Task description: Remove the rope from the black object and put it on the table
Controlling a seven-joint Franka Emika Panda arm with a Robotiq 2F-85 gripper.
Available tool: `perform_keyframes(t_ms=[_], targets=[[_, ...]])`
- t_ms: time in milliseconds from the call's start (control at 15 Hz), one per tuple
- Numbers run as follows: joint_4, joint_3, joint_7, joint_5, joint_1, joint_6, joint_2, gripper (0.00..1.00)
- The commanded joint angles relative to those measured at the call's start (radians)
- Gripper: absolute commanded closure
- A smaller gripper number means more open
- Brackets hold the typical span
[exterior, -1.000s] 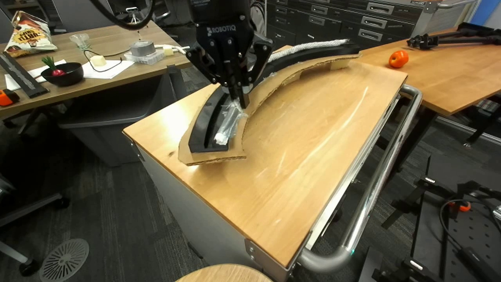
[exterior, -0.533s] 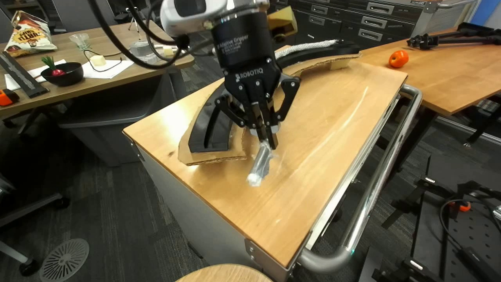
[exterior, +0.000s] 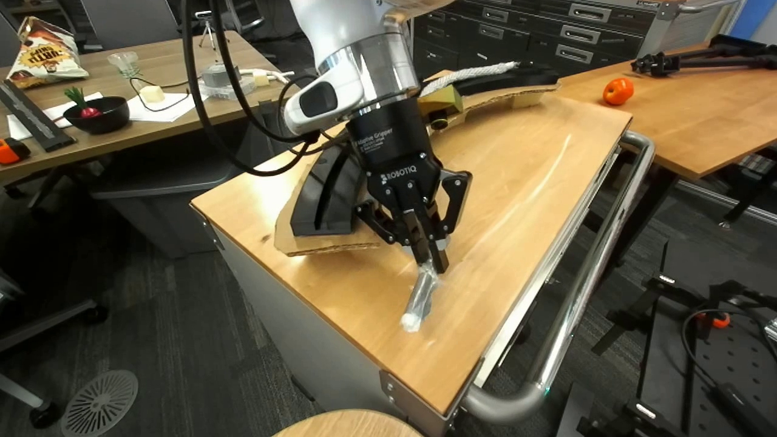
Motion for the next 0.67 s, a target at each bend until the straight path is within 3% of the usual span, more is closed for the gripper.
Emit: perform_keyframes(t_ms=[0, 400, 600], targets=[[-0.11, 0.006, 0.043, 0.036, -0.005, 0.163, -0.116, 0.48], [-0.381, 0.004, 0.13, 0.07, 0.007, 0.437, -0.386, 0.04], [-0.408, -0.03, 0.21, 0.052, 0.0, 0.496, -0.448, 0.0]])
